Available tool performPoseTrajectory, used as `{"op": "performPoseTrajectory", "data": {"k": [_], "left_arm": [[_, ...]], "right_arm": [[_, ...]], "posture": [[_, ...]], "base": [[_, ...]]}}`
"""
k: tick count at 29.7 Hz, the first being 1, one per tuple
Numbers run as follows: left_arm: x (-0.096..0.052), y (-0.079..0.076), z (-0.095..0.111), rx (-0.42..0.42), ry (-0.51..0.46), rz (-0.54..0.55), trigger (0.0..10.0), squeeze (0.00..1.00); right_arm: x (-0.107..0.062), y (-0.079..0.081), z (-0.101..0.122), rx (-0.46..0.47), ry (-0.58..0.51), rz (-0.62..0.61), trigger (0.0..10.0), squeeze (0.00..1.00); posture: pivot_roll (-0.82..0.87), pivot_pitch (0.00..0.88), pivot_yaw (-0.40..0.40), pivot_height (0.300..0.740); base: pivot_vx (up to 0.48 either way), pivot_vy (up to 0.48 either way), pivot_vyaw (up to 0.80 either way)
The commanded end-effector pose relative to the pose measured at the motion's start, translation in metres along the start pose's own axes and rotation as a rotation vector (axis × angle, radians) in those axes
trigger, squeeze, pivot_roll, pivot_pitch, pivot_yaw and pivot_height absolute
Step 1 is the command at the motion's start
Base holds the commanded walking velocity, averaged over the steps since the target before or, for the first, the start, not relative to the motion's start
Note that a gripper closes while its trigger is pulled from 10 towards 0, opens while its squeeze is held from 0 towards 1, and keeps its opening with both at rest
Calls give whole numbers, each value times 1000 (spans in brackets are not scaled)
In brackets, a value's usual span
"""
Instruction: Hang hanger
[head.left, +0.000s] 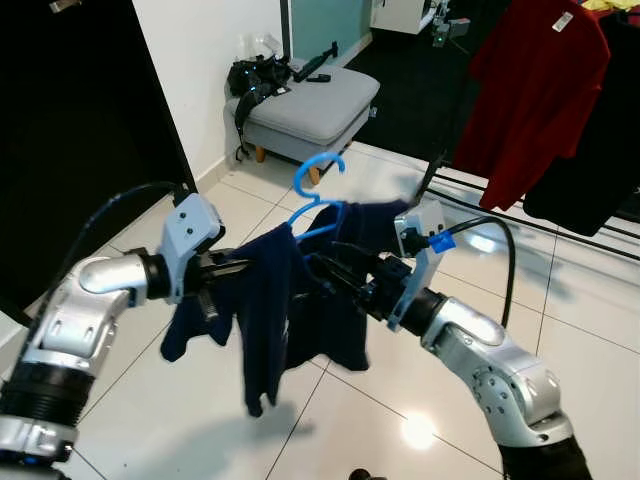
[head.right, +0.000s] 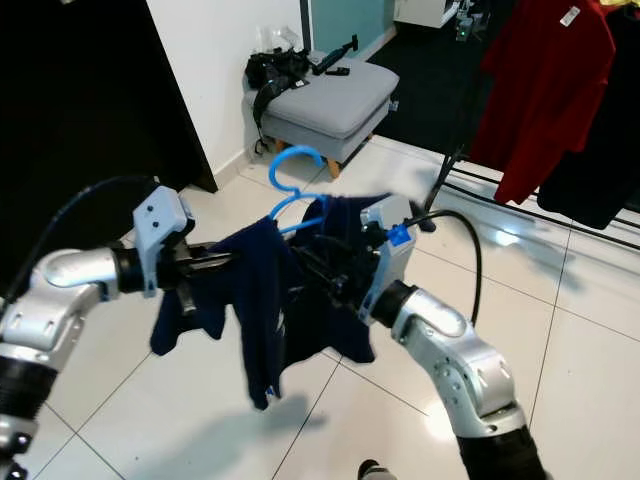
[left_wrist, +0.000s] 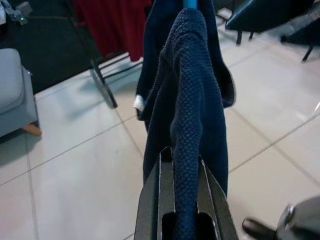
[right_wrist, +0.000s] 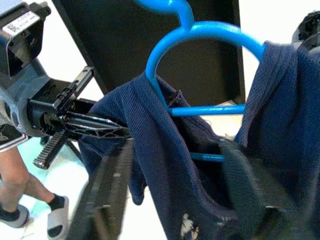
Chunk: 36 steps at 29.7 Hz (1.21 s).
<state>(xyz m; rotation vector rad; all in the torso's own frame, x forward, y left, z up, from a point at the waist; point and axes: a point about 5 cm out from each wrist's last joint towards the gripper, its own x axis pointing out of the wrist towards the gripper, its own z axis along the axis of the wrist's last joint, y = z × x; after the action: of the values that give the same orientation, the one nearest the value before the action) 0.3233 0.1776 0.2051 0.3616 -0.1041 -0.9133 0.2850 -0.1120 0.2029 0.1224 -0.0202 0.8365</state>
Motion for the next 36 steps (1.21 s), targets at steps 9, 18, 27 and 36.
{"op": "performPoseTrajectory", "data": {"k": [9, 18, 27, 36], "left_arm": [[9, -2, 2, -134, -163, 217, 10000, 0], [-4, -7, -28, -244, -166, 525, 10000, 0], [0, -37, -46, -325, -155, 512, 10000, 0], [-2, -33, -24, -407, -266, 537, 10000, 0]], "right_arm": [[-12, -3, 12, 8, -100, 14, 10000, 1000], [-56, -73, -20, 135, -113, -494, 10000, 0], [-81, -95, -62, 200, -19, -743, 10000, 0], [-95, -108, -70, 193, -6, -810, 10000, 0]], "posture": [[-11, 185, 45, 740], [-15, 190, 31, 740], [-15, 184, 10, 740], [-21, 150, -24, 740]], "base": [[0, 0, 0], [0, 0, -78], [0, 0, -785], [0, 0, -444]]}}
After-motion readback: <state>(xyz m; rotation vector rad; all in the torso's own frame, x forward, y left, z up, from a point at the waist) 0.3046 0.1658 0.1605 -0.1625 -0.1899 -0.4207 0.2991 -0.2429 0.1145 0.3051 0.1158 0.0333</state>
